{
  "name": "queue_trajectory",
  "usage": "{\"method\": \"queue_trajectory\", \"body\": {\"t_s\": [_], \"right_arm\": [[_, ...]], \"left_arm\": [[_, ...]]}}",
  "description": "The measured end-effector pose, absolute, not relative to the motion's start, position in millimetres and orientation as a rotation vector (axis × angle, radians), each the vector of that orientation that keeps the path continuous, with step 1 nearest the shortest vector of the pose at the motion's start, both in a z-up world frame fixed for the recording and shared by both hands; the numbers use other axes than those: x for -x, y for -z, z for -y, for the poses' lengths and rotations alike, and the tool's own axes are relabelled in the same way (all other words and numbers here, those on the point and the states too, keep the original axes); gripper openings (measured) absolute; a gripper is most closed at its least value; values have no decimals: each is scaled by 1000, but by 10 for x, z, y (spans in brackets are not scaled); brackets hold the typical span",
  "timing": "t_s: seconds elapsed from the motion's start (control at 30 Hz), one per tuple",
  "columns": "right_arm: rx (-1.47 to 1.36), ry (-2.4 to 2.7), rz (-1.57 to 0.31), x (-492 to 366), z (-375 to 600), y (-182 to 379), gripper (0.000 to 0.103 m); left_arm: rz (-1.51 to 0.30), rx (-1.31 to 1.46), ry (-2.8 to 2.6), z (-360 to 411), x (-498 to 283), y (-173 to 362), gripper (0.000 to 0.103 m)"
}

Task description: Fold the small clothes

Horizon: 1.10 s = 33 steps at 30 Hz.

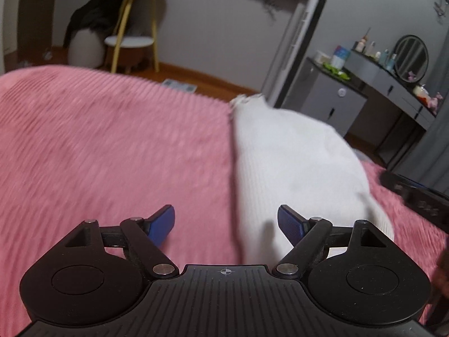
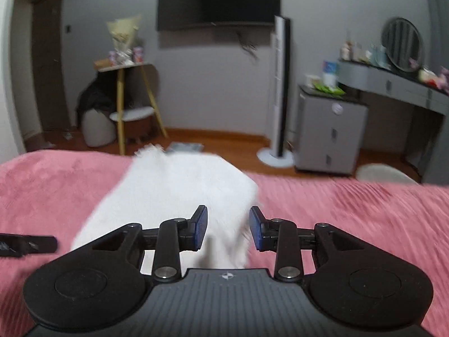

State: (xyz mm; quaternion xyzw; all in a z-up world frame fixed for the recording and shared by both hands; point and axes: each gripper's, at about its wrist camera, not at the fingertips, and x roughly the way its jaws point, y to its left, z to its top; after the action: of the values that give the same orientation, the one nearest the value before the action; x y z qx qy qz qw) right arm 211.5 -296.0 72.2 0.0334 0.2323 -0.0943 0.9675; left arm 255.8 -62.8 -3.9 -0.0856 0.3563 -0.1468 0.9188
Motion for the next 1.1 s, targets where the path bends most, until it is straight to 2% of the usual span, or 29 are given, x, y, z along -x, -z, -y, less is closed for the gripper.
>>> {"method": "queue_trajectory", "body": {"t_s": [0.2, 0.33, 0.5, 0.8, 1.0, 1.1], "right_arm": [[-66, 113, -489, -2613, 2868, -519, 31], [37, 146, -526, -2700, 2839, -179, 32], [85, 115, -485, -2669, 2936, 42, 33], [50, 79, -561, -2719, 2981, -197, 36], [-86, 146, -510, -2903, 3191, -443, 35], [-68, 175, -541, -3184, 3240, -431, 26]], "left_arm": [[-734, 124, 311, 1093, -2935, 185, 88], [-712, 23, 275, 1292, -2994, 401, 99], [-681, 0, 261, 1357, -2967, 499, 102], [-673, -46, 281, 1296, -2949, 268, 102], [-630, -8, 261, 1295, -3172, 54, 102], [-641, -59, 235, 1418, -3429, 125, 102]]}}
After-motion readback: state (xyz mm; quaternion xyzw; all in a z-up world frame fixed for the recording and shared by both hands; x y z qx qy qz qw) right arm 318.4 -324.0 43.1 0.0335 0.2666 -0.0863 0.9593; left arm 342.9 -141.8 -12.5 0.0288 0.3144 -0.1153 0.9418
